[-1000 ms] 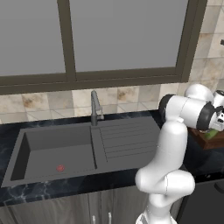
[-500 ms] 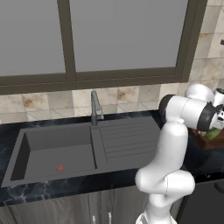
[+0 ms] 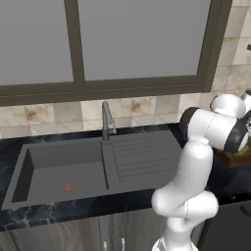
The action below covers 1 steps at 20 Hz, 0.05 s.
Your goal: Pick up all produce items and place them in the sink. Turn on the sink faucet to wash them. Then turn the sink off and put them in the tray.
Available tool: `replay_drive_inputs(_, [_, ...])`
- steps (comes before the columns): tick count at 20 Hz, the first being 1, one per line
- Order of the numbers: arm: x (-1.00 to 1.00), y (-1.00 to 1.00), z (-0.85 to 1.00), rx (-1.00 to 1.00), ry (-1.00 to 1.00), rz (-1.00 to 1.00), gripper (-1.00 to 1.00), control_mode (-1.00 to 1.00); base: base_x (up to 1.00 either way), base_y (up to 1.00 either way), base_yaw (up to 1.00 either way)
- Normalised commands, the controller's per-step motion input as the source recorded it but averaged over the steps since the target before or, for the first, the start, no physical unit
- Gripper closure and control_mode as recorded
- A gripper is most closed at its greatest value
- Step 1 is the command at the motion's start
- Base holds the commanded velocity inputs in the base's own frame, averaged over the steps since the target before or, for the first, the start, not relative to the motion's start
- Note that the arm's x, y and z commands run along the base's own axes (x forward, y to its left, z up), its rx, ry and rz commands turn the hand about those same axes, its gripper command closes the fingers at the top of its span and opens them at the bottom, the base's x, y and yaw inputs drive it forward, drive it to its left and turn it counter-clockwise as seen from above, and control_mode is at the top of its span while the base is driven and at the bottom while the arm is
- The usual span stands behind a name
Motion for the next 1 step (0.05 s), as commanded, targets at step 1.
replay_drive_inputs(1, [-0.36, 0.03, 0.43, -0.05, -0.02, -0.03, -1.00, -1.00, 0.00, 0.00, 0.00])
